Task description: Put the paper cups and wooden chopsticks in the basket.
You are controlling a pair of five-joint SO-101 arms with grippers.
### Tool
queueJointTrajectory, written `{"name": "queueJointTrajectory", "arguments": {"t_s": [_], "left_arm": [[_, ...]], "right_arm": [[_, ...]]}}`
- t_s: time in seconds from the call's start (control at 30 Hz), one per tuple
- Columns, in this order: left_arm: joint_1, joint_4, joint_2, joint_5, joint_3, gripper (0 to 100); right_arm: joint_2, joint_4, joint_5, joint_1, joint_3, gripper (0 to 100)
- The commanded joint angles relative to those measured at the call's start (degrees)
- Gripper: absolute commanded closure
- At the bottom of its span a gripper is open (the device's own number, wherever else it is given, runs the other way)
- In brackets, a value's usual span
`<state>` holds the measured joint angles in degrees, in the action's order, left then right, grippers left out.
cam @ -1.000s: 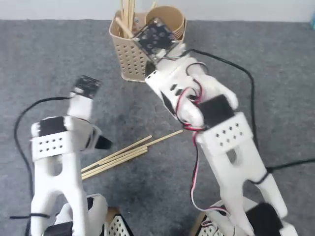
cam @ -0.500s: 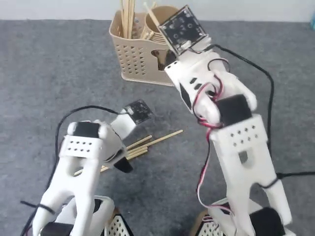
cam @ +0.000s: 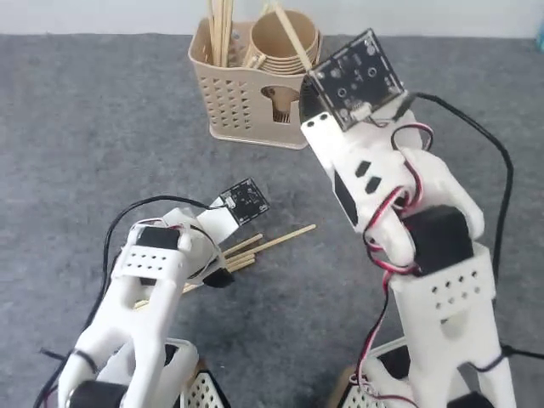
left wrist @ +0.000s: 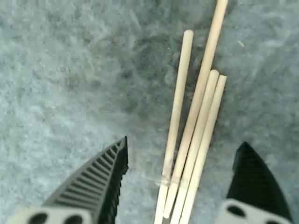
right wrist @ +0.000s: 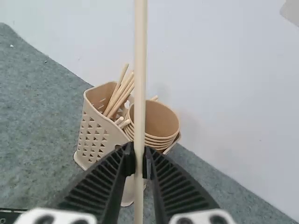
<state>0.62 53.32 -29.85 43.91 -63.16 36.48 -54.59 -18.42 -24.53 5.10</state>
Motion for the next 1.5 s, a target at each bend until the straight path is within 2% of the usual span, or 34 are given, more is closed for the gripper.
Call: {"name": "queueJointTrajectory", "arguments": {"t_s": [0.0, 0.43, 0.5, 0.73, 1.0, 1.13, 1.23, 1.3, 1.4, 1.47], "left_arm": [[0.62, -4.04, 5.71, 0.62, 0.75, 69], [5.80, 7.47, 31.91, 0.62, 20.53, 94], [5.80, 9.76, 32.79, 0.62, 21.93, 94], [5.80, 30.86, 26.20, 0.70, 30.90, 94], [7.65, 42.11, 6.86, 0.35, 32.22, 94], [7.74, 42.55, -1.76, 0.26, 31.25, 94], [8.62, 41.85, -1.14, 0.35, 28.53, 92], [9.05, 37.36, 1.14, -0.44, 26.07, 87], [8.70, 28.04, 5.80, -7.47, 23.87, 77], [8.62, 24.53, 9.49, -9.41, 23.52, 72]], "right_arm": [[4.00, 1.71, 0.70, 0.31, 0.26, 99.1], [8.66, 1.71, 0.70, 0.66, 0.53, 99.1], [8.66, 1.36, 0.70, 0.66, 0.53, 99.1], [8.84, 1.36, 0.70, 0.66, 0.62, 99.1], [8.75, 1.63, 1.41, 0.66, 1.93, 99.1], [8.84, 1.71, 2.73, 0.75, 2.99, 99.1], [8.84, 1.71, 2.64, 0.75, 2.73, 99.1], [8.84, 1.71, 2.64, 0.75, 2.64, 99.1], [8.84, 1.54, 2.81, 0.75, 2.64, 99.1], [8.84, 1.27, 2.90, 0.75, 2.81, 99.1]]}}
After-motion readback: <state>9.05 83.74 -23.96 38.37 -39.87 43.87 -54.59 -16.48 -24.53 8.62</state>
